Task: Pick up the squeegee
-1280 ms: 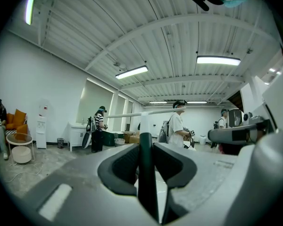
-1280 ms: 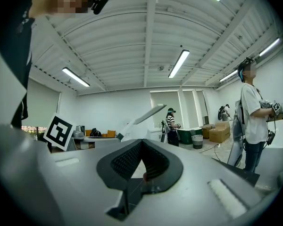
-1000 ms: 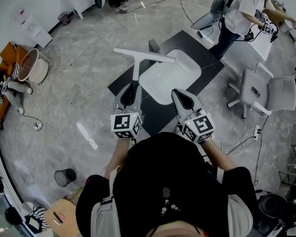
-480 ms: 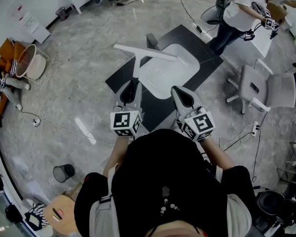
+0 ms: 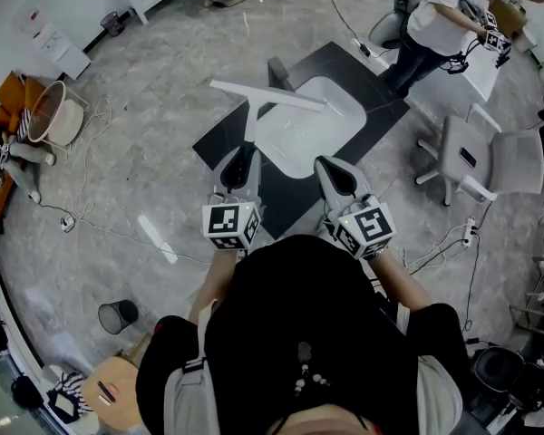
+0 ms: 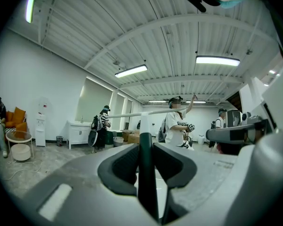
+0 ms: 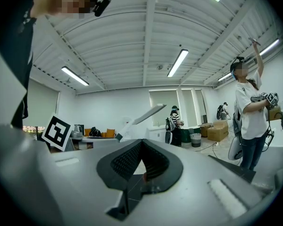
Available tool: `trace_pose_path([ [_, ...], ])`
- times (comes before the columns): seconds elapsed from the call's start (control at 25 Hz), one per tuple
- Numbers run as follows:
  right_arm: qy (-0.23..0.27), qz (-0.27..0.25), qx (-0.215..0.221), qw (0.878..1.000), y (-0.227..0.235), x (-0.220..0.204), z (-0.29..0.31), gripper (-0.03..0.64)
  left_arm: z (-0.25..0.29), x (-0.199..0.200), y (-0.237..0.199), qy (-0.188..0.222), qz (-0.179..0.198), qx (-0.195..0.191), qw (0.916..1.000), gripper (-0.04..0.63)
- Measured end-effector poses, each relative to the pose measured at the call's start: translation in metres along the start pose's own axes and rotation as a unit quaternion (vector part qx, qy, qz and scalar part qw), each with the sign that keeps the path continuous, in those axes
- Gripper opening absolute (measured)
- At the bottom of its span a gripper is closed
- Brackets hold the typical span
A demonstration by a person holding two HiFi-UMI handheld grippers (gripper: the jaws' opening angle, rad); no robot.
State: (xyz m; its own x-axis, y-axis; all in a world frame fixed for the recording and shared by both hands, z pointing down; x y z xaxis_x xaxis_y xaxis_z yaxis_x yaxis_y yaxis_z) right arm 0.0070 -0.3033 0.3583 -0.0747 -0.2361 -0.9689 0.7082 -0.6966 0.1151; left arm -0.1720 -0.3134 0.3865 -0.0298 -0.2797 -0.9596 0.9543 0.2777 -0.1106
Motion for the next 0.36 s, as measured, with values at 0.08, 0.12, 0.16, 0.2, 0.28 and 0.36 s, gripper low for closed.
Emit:
trace_pose_path([
  [0.08,0.000,0.000,0.002,1.000,-0.0009,-0.0005,0.0008,0.000,-0.0008,-0.0002,-0.0007,0.000,0.000,0.000,1.0000,0.106],
  [0.12,0.000,0.000,0.003,1.000,-0.0015,-0.0007,0.0011,0.000,-0.0013,-0.0003,-0.0009,0.000,0.001,0.001,1.0000,0.106],
  [0.16,0.000,-0.001,0.004,1.000,-0.0021,-0.0006,0.0012,0.000,-0.0019,-0.0004,-0.0010,0.000,0.001,0.001,1.0000,0.106],
  [0.2,0.000,-0.002,0.005,1.000,-0.0028,-0.0003,0.0011,0.000,-0.0026,-0.0005,-0.0010,-0.001,0.000,0.001,1.0000,0.106],
  [0.28,-0.001,-0.003,0.006,1.000,-0.0043,0.0002,0.0007,0.001,-0.0042,-0.0007,-0.0009,-0.001,0.000,0.002,1.0000,0.106],
  [0.36,-0.002,-0.003,0.007,1.000,-0.0063,0.0006,0.0001,0.000,-0.0061,-0.0010,-0.0009,-0.001,0.001,0.003,1.0000,0.106],
])
Point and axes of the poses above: the fingertips, and each gripper's own axes: z forward along the fingers, y to its right, x out of its top, the point moved 4 cm from there along -z, backward along the fingers, and after that the axes turned 10 degrees about -y, right-handed, at the moved point
